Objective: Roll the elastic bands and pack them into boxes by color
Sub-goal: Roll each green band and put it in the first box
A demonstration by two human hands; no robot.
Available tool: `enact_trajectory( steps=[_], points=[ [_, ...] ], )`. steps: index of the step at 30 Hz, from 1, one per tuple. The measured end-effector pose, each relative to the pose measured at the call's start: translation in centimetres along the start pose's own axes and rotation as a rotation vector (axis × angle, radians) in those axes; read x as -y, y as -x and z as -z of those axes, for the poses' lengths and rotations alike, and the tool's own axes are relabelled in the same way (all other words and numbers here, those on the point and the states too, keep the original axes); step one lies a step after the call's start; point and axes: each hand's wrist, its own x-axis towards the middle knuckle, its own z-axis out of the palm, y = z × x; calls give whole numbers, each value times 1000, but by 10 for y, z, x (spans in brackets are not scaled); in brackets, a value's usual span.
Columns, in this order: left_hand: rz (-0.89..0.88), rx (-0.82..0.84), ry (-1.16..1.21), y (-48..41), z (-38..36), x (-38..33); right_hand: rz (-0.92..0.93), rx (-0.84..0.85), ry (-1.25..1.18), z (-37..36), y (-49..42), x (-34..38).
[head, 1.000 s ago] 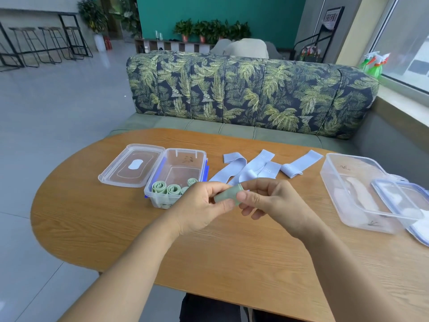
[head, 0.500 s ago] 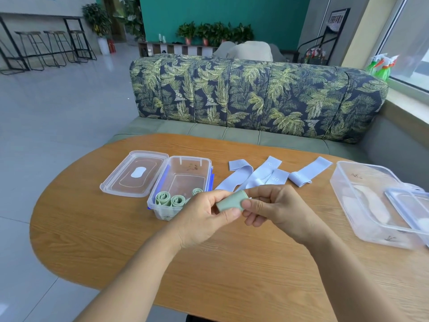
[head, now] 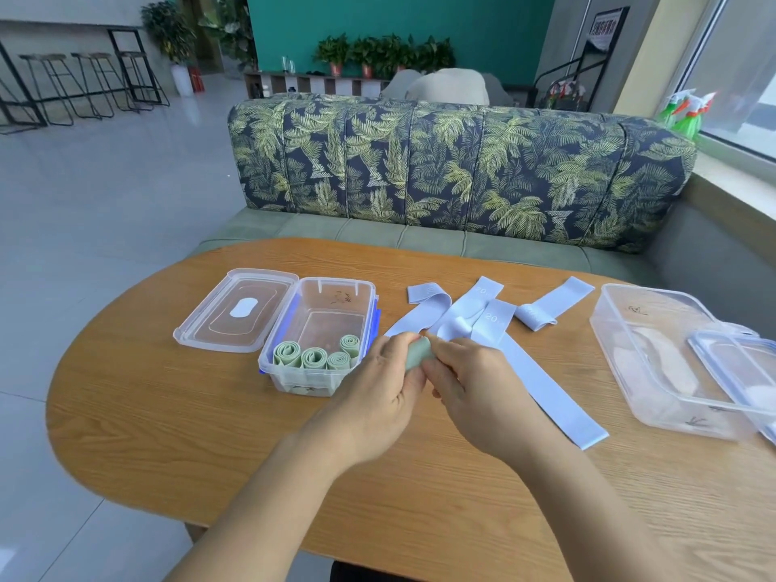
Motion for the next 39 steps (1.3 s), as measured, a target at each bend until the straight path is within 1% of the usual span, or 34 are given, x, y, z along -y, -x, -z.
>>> enact_trajectory(
  steps=[5, 7, 11, 12, 14, 17, 20, 24, 26, 28, 31, 33, 35, 39],
  points=[
    [-43, 8, -15, 1, 0, -1, -1, 28, 10, 4, 1, -3],
    [-54, 0, 15, 1, 1, -1, -37, 59, -71, 7, 0, -4],
    [15, 36, 153, 0, 7, -2, -218, 157, -522, 20, -3, -6],
    [28, 37, 157, 0, 7, -1, -273, 184, -600, 24, -4, -6],
    [35, 14, 101, 0, 6, 1, -381, 210, -651, 30, -9, -2],
    [-11, -46, -58, 2, 2, 2, -553, 207, -655, 33, -18, 5],
    [-79, -86, -119, 5, 0, 4, -619, 252, -647, 35, -26, 10],
    [-143, -182, -139, 7, -1, 14, -657, 344, -683, 36, -36, 14],
    [-165, -239, -178, 7, 0, 18, -672, 362, -721, 34, -43, 15],
    [-169, -278, -175, 4, 4, 24, -670, 340, -749, 29, -52, 16],
    [-140, -292, -147, -5, 15, 38, -629, 291, -743, 19, -69, 19],
    [-89, -284, -125, -11, 25, 46, -584, 259, -708, 12, -83, 24],
    [-26, -271, -83, -16, 38, 58, -521, 224, -612, 5, -101, 30],
    [253, -299, 51, -22, 70, 95, -397, 184, -317, -13, -148, 39]
  ],
)
